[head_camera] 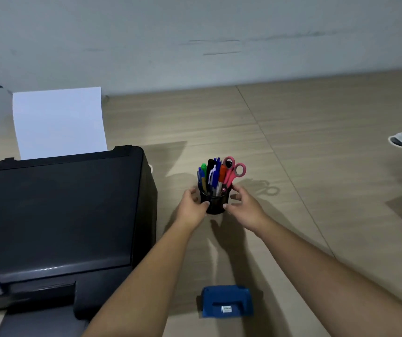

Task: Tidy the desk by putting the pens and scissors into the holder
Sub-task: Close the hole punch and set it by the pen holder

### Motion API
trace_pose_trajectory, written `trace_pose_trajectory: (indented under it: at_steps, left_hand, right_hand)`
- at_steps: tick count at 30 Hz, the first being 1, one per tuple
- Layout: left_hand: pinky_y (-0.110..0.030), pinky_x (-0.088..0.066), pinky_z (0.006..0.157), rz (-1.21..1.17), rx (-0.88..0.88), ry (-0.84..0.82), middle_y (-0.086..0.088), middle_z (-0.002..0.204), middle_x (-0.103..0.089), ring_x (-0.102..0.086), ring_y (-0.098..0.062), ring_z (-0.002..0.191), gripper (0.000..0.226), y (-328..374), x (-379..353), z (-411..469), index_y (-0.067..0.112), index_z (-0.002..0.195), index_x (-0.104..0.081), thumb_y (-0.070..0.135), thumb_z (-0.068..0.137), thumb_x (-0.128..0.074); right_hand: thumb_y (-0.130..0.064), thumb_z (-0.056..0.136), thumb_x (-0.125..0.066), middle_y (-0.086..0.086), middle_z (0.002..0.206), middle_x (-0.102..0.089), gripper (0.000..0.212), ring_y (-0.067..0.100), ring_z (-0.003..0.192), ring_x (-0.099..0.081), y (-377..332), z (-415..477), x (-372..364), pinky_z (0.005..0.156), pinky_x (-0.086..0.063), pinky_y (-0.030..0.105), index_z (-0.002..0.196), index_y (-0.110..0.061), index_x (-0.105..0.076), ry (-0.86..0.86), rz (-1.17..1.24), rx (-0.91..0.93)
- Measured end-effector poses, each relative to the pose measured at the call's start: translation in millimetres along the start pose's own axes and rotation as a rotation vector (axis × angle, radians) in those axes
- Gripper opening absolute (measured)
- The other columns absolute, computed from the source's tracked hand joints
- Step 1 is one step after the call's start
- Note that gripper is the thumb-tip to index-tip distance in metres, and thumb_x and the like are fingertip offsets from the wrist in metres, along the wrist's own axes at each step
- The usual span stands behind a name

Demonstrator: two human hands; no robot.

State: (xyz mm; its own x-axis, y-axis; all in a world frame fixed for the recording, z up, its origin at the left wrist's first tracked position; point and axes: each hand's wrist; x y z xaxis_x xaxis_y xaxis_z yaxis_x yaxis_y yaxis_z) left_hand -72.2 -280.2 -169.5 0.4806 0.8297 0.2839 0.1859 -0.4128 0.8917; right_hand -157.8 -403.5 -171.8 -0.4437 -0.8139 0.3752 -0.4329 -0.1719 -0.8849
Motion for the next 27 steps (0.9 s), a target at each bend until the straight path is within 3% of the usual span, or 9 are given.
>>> trace_pose_trajectory:
  at_steps: [3,5,9,13,15,17,19,23,27]
  left_hand:
    - [-0.033,-0.048,0.084,0.045,0.052,-0.056,0.001,0.124,-0.058,-0.056,-0.014,0.102,0.039,-28,-4,-45,0.024,0.123,-0.049,0.022,0.087,-0.062]
    - [-0.030,-0.048,0.083,0.145,0.072,-0.130,0.006,0.121,-0.057,-0.056,-0.010,0.102,0.037,-50,-2,-80,0.028,0.120,-0.052,0.030,0.085,-0.063]
    - [-0.026,-0.047,0.096,0.429,-0.030,-0.225,0.005,0.115,-0.054,-0.055,-0.008,0.104,0.032,-90,11,-130,0.024,0.112,-0.056,0.031,0.082,-0.067]
    - [-0.018,-0.049,0.082,0.488,-0.054,-0.258,0.004,0.103,-0.056,-0.058,-0.006,0.086,0.012,-106,25,-146,0.026,0.087,-0.058,0.025,0.080,-0.069]
    - [-0.018,-0.050,0.077,0.482,-0.040,-0.253,0.003,0.099,-0.058,-0.059,-0.007,0.081,0.011,-108,30,-147,0.024,0.078,-0.058,0.025,0.080,-0.069]
    - [-0.033,-0.054,0.083,0.447,-0.016,-0.228,-0.003,0.098,-0.062,-0.063,-0.017,0.087,0.013,-105,30,-144,0.015,0.082,-0.061,0.025,0.080,-0.070]
    - [-0.038,-0.053,0.085,0.438,-0.010,-0.175,-0.006,0.097,-0.064,-0.064,-0.023,0.089,0.017,-97,27,-137,0.011,0.086,-0.061,0.026,0.082,-0.069]
    - [-0.034,-0.051,0.085,0.374,0.017,-0.092,-0.006,0.104,-0.064,-0.062,-0.021,0.094,0.012,-73,12,-112,0.013,0.097,-0.061,0.021,0.088,-0.061]
    - [-0.030,-0.047,0.087,0.347,0.025,-0.054,-0.007,0.110,-0.065,-0.060,-0.020,0.099,0.016,-50,2,-82,0.013,0.106,-0.061,0.013,0.092,-0.054]
  right_hand:
    - [-0.019,0.086,-0.064,0.002,0.112,-0.062,0.028,0.014,0.090,-0.061,20,-39,11,0.074,-0.049,0.027,0.113,-0.021,-0.057,-0.078,0.068,-0.066]
    - [-0.028,0.084,-0.065,-0.001,0.096,-0.068,0.009,0.009,0.078,-0.060,35,-68,21,0.063,-0.043,0.022,0.093,-0.024,-0.064,-0.246,0.005,-0.132]
    - [-0.026,0.076,-0.074,-0.005,0.081,-0.065,0.014,0.010,0.071,-0.056,56,-108,32,0.059,-0.042,0.023,0.087,-0.023,-0.066,-0.541,-0.126,-0.257]
    - [-0.003,0.077,-0.072,0.000,0.075,-0.063,0.020,0.010,0.064,-0.061,60,-120,28,0.057,-0.046,0.021,0.083,-0.019,-0.062,-0.657,-0.127,-0.305]
    - [0.001,0.078,-0.070,0.001,0.074,-0.064,0.021,0.011,0.065,-0.062,60,-121,25,0.058,-0.050,0.020,0.078,-0.019,-0.062,-0.641,-0.153,-0.296]
    - [0.000,0.078,-0.070,0.001,0.074,-0.064,0.021,0.012,0.066,-0.061,61,-118,22,0.062,-0.051,0.022,0.075,-0.019,-0.062,-0.593,-0.187,-0.270]
    - [-0.004,0.080,-0.068,0.001,0.074,-0.062,0.020,0.012,0.065,-0.058,60,-110,19,0.059,-0.048,0.024,0.073,-0.020,-0.059,-0.485,-0.208,-0.221]
    - [-0.004,0.082,-0.067,-0.001,0.074,-0.059,0.015,0.011,0.067,-0.054,58,-83,12,0.057,-0.044,0.019,0.078,-0.016,-0.058,-0.209,-0.179,-0.108]
    - [-0.007,0.083,-0.066,0.002,0.079,-0.060,0.013,0.018,0.077,-0.056,58,-60,5,0.073,-0.048,0.034,0.080,-0.015,-0.057,-0.045,-0.161,-0.074]
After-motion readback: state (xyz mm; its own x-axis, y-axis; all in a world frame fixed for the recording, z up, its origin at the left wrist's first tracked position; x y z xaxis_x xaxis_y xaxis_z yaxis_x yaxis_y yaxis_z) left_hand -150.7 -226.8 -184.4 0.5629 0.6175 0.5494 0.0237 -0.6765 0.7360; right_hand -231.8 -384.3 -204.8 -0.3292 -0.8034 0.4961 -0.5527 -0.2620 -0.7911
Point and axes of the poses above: each hand's wrist, its own z-axis towards the middle knuckle, its own x-axis out of the back of the hand, y = z × x
